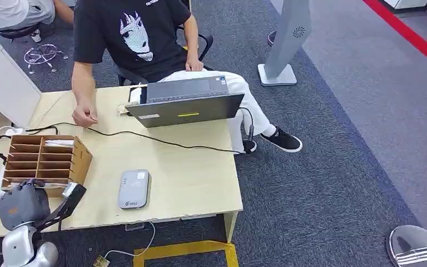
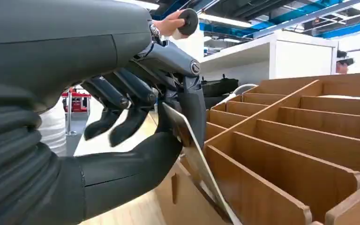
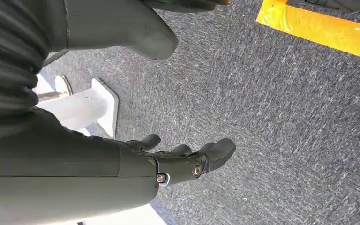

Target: Pass the card to the sensor for recognition and then transmit it.

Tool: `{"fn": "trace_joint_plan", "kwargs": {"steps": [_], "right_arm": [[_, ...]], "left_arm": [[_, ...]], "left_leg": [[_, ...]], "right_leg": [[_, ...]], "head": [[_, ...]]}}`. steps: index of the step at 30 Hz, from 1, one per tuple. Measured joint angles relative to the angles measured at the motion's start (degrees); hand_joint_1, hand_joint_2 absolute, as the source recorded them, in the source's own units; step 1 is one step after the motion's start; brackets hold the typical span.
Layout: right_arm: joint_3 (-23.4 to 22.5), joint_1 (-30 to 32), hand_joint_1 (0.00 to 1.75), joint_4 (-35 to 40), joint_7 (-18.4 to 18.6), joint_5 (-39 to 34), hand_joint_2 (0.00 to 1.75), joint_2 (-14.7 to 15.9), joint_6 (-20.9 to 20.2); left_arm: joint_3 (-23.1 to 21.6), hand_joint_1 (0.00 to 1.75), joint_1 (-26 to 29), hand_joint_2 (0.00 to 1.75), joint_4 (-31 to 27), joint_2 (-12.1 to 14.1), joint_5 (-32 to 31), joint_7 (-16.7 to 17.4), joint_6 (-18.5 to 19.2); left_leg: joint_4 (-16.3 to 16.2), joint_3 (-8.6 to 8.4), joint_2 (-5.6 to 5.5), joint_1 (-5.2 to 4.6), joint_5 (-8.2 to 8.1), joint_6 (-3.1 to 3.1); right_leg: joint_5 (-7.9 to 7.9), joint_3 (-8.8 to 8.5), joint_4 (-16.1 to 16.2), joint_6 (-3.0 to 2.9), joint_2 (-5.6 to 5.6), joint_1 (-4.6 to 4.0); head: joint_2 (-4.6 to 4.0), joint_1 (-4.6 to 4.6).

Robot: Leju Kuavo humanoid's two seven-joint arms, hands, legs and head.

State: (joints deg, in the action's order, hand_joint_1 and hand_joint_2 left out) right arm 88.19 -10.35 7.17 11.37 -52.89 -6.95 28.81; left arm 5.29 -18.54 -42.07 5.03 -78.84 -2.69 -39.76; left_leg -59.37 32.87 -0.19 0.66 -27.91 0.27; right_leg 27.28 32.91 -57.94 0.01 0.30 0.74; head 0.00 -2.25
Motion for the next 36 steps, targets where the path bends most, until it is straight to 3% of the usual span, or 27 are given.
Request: {"fn": "trace_joint_plan", "kwargs": {"steps": [13,16,20,22,29,32,36], "right_arm": [[0.0,-0.01,0.0,0.0,0.0,-0.15,1.75,0.0,0.13],[0.0,0.0,0.0,0.0,0.02,-0.37,1.75,0.0,0.2],[0.0,0.08,0.0,0.0,0.04,-0.79,1.75,0.0,0.59],[0.02,0.13,0.0,0.0,0.04,-1.18,1.75,0.0,0.85],[0.02,0.74,0.0,-0.02,0.02,-2.32,1.75,-0.02,1.35],[0.02,0.9,0.0,-0.02,0.02,-2.4,1.75,-0.02,1.49],[0.02,1.08,0.0,-0.02,0.04,-2.58,1.75,0.0,1.55]], "left_arm": [[0.0,1.75,-0.13,1.75,0.41,0.07,0.37,0.07,0.0],[0.0,1.75,0.06,1.75,-0.35,0.07,2.08,-1.71,0.0],[0.5,1.75,1.03,1.75,-7.5,-0.81,6.22,-8.74,-0.02],[0.46,1.75,1.64,1.75,-12.69,-1.66,7.5,-10.32,-0.04],[-4.78,1.75,5.89,1.75,-34.74,-3.71,6.01,-9.77,-0.22],[-6.62,1.75,7.38,1.75,-41.12,-4.41,5.05,-9.79,-0.24],[-7.1,1.75,8.09,1.75,-45.07,-4.76,5.38,-9.27,-0.24]], "left_leg": [[0.0,0.0,0.0,0.0,0.0,0.0],[0.0,0.0,0.0,0.0,0.01,0.0],[-0.01,0.0,0.0,0.0,0.02,0.02],[-0.02,0.01,0.0,-0.01,0.02,0.02],[-0.04,0.03,-0.01,-0.02,0.01,0.03],[-0.04,0.02,0.03,-0.02,0.0,0.04],[-0.03,0.01,0.02,0.0,0.01,0.03]], "right_leg": [[0.0,0.0,0.0,0.0,0.0,0.0],[0.0,0.0,0.0,0.0,0.0,0.0],[0.0,0.01,0.0,0.0,0.0,0.0],[-0.01,0.01,0.0,0.01,0.0,0.0],[-0.01,0.01,0.01,0.01,0.0,0.0],[-0.01,0.02,0.01,0.01,0.02,0.0],[-0.01,0.02,0.01,0.01,0.01,0.01]], "head": [[0.0,0.0],[0.0,0.02],[0.0,0.0],[0.0,0.0],[0.0,0.02],[0.0,0.0],[0.0,0.02]]}}
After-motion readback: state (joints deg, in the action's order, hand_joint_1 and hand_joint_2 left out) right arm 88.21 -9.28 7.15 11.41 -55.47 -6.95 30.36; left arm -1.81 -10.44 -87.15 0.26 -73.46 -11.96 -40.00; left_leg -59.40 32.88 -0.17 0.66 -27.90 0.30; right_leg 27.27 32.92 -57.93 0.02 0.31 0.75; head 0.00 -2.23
